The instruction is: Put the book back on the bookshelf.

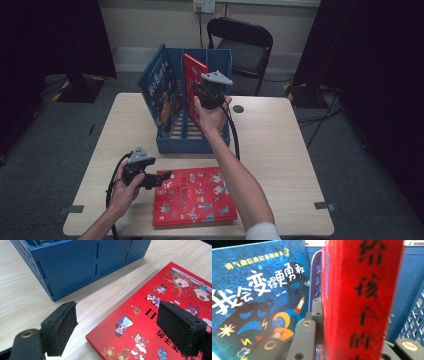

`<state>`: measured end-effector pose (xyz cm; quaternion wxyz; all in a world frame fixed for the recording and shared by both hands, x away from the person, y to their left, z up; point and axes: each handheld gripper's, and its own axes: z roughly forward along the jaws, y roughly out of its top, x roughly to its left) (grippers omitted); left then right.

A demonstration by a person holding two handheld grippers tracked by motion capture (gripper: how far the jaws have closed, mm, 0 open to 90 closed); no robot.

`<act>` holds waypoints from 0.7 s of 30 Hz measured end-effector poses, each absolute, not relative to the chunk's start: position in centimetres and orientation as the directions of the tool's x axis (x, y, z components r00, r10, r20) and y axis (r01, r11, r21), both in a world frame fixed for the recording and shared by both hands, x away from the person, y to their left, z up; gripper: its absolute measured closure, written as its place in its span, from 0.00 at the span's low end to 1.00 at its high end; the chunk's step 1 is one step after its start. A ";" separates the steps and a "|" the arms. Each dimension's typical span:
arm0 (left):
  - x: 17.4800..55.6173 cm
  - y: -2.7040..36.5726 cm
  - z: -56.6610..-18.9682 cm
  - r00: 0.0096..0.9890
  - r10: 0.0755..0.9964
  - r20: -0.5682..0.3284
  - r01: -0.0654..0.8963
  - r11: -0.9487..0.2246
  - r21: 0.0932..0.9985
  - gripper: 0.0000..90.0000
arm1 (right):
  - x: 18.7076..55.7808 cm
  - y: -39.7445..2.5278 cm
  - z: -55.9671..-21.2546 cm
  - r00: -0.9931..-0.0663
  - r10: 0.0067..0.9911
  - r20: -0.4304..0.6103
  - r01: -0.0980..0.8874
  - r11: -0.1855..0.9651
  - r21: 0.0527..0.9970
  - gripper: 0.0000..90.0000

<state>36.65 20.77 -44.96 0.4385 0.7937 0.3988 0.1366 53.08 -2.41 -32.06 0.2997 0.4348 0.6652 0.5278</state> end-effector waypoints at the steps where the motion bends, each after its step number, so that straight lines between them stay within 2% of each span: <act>1: 36.6 20.8 -44.9 0.644 0.753 -0.133 0.513 -0.296 0.806 0.18 | 53.2 -2.3 -32.0 -0.438 0.897 0.060 0.262 0.064 0.963 0.90; 11: 36.7 20.7 -45.0 0.646 0.751 -0.136 0.514 -0.296 0.805 0.18 | 54.4 -1.5 -32.6 -0.406 0.910 0.086 0.259 0.024 0.966 0.90; 21: 36.6 20.7 -45.0 0.649 0.749 -0.135 0.512 -0.298 0.806 0.18 | 54.7 -1.1 -35.0 -0.388 0.916 0.101 0.279 0.013 0.960 0.90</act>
